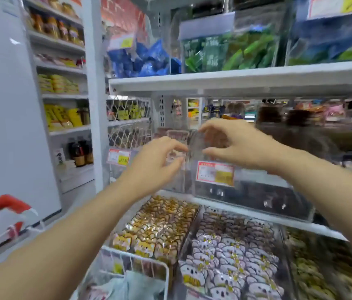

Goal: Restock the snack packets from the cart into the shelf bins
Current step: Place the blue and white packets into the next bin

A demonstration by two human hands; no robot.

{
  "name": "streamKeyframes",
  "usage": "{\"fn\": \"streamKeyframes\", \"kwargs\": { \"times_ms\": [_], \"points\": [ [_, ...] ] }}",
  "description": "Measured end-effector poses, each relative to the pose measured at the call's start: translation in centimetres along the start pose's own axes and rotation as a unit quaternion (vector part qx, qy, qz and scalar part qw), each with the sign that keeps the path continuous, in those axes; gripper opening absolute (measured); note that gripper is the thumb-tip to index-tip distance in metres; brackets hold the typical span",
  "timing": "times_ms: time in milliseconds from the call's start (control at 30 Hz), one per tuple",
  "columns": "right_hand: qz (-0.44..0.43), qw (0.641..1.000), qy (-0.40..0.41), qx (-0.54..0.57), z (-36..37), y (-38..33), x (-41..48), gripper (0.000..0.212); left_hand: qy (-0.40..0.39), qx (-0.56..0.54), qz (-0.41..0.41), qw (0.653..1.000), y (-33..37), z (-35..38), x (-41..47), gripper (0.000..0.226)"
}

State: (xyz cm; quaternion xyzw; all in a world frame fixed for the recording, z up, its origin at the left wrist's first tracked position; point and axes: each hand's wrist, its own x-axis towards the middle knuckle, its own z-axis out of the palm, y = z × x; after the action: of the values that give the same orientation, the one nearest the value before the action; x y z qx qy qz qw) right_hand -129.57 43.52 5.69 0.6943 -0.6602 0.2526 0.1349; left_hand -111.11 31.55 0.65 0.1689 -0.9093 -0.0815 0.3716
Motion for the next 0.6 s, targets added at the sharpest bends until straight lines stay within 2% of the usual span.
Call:
{"fn": "streamKeyframes", "kwargs": {
  "times_ms": [100,267,433,533,600],
  "points": [
    [-0.055,0.995,0.006,0.082,3.1,-3.9,-2.8,0.034,-0.034,-0.018,-0.056,0.998,-1.0,-1.3,-5.7,0.022],
    [-0.071,0.976,-0.122,0.167,12.6,-8.2,-6.9,0.03,-0.147,0.015,-0.162,0.976,-4.3,-2.0,-15.7,0.025],
    [-0.104,0.94,-0.298,0.129,22.5,-9.9,-8.1,0.032,-0.271,0.093,-0.241,0.927,-7.5,-2.2,-22.1,0.057],
    [-0.117,0.91,-0.384,0.102,25.6,-11.0,-8.5,0.047,-0.341,0.121,-0.257,0.896,-9.1,-2.0,-24.4,0.073],
    [-0.109,0.884,-0.447,0.084,26.9,-11.3,-8.7,0.061,-0.389,0.147,-0.256,0.873,-10.1,-2.0,-25.4,0.073]
  ]
}}
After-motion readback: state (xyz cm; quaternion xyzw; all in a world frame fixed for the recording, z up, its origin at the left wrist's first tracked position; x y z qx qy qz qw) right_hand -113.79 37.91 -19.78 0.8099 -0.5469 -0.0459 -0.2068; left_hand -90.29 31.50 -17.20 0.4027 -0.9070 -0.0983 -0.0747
